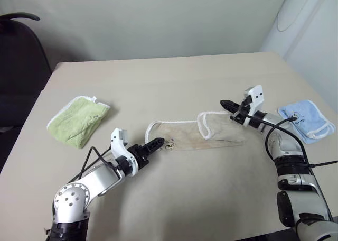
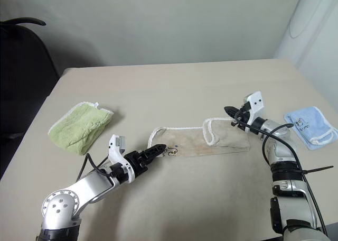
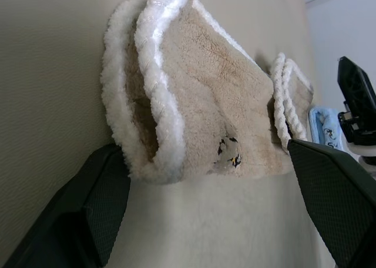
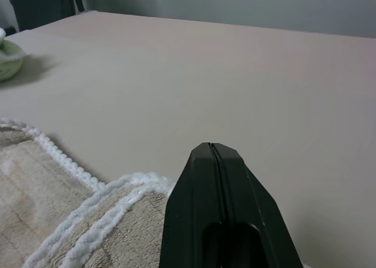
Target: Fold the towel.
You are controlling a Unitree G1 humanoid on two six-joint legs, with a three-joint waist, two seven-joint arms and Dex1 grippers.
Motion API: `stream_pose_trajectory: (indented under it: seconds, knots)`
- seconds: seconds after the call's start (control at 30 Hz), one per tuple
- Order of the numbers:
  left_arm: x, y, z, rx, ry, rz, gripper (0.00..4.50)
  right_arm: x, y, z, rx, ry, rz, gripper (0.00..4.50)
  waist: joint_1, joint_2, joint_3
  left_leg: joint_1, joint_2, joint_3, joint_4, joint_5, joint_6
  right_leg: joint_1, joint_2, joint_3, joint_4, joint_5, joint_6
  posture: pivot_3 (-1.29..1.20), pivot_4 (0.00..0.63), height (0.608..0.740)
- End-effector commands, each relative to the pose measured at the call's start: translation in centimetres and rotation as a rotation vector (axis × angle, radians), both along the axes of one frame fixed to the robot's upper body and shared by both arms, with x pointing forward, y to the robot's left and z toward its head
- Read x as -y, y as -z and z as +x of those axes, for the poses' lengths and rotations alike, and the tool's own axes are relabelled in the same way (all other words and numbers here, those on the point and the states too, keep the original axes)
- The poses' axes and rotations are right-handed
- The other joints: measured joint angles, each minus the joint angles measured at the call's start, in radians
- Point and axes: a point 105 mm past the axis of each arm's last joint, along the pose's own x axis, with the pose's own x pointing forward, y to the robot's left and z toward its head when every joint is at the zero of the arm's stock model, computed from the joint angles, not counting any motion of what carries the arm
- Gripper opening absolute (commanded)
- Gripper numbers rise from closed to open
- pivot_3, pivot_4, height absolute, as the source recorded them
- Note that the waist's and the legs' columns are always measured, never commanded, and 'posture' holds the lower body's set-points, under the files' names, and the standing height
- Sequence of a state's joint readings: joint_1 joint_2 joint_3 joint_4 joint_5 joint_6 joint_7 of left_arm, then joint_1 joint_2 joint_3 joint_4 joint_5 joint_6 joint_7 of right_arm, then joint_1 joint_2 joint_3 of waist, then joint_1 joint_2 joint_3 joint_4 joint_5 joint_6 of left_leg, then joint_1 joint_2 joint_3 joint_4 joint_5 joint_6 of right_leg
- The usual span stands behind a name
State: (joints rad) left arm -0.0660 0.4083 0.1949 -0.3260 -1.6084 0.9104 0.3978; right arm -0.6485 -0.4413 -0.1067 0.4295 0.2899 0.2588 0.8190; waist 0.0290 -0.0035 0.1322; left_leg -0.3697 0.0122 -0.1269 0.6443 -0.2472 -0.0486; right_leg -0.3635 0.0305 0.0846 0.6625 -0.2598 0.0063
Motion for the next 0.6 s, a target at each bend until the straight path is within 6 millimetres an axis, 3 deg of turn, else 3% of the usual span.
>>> stream_pose_trajectory:
  seconds: [0.03,0.27,0.33,0.47,0.6]
  knots:
    - [-1.2,1.1,0.7,-0.03,-0.09,0.026,3.24,0.4,-2.0,0.0,0.074,0.015,0.018,0.0,0.0,0.0,0.0,0.0,0.0,0.0,0.0,0.0,0.0,0.0,0.0,0.0,0.0,0.0,0.0,0.0,0.15,0.74]
    - [-1.5,0.9,0.9,-0.008,-0.133,0.019,0.6,0.4,-1.7,0.1,0.069,0.019,0.019,0.0,-0.005,0.0,0.0,0.0,0.001,0.003,-0.005,0.001,-0.004,-0.003,0.001,0.001,-0.001,-0.001,0.0,0.0,0.15,0.74]
    - [-1.6,0.9,0.9,-0.004,-0.147,0.016,0.04,0.4,-1.6,0.0,0.066,0.02,0.019,0.0,-0.007,0.0,0.0,0.0,0.001,0.003,-0.008,0.001,-0.006,-0.005,0.001,0.001,-0.001,-0.002,0.001,0.0,0.15,0.74]
    - [-2.6,0.0,0.8,0.058,-0.171,0.03,0.04,0.5,-1.6,0.0,0.063,0.025,0.02,0.0,-0.011,0.0,0.0,0.0,0.002,0.004,-0.014,0.003,-0.008,-0.007,0.002,0.002,-0.001,-0.003,0.0,0.0,0.15,0.74]
    - [-4.5,-2.7,0.7,0.205,-0.169,0.067,0.04,0.9,-1.5,0.0,0.059,0.038,0.019,0.0,-0.017,-0.002,0.001,0.0,0.005,0.003,-0.015,0.002,-0.009,-0.008,0.005,0.002,-0.001,-0.004,-0.002,0.0,0.15,0.74]
